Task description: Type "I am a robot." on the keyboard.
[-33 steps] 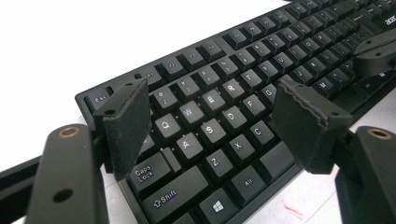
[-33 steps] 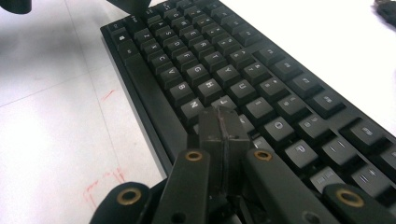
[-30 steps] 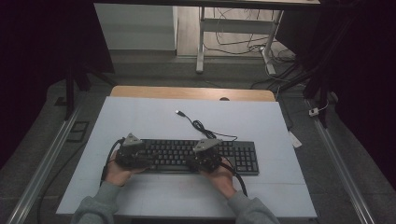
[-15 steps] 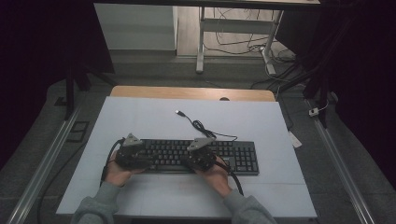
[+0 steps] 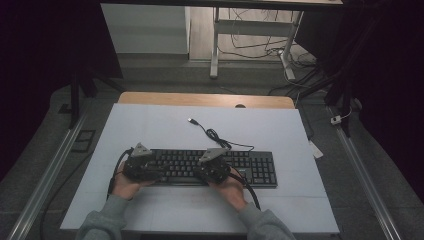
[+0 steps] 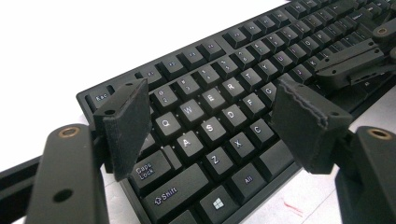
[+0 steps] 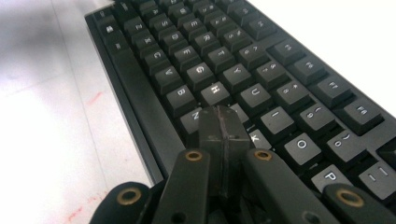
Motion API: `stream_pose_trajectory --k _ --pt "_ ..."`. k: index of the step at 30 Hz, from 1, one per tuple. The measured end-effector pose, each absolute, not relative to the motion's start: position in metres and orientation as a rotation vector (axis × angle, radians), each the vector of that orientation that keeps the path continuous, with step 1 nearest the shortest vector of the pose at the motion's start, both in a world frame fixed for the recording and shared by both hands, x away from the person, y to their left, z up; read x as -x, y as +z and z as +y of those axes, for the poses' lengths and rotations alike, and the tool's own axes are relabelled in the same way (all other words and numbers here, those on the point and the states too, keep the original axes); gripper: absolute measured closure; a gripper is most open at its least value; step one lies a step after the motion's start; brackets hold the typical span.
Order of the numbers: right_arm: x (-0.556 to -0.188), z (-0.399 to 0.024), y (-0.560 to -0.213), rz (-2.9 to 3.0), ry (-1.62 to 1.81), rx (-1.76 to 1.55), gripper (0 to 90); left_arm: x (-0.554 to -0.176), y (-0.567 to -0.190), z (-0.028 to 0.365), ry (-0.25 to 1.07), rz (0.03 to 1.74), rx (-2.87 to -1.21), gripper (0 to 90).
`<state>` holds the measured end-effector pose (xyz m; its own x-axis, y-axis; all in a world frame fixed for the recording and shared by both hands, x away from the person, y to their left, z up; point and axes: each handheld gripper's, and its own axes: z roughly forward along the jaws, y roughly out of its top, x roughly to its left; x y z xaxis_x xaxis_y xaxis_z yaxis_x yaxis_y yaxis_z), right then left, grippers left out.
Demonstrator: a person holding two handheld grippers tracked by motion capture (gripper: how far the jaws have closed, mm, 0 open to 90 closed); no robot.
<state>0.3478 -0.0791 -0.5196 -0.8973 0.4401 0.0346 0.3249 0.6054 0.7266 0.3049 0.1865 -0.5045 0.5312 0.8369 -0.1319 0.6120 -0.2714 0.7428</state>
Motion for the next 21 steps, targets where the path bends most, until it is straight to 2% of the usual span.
stream_pose_trajectory --k 10,21 --pt "-0.345 -0.09 -0.507 2.613 1.229 -0.641 89.8 -0.304 -0.503 0.188 0.368 1.171 -1.985 28.3" --pt "-0.342 -0.134 -0.501 2.553 1.244 -0.705 89.7 -0.304 -0.503 0.187 0.369 1.169 -1.987 28.4"
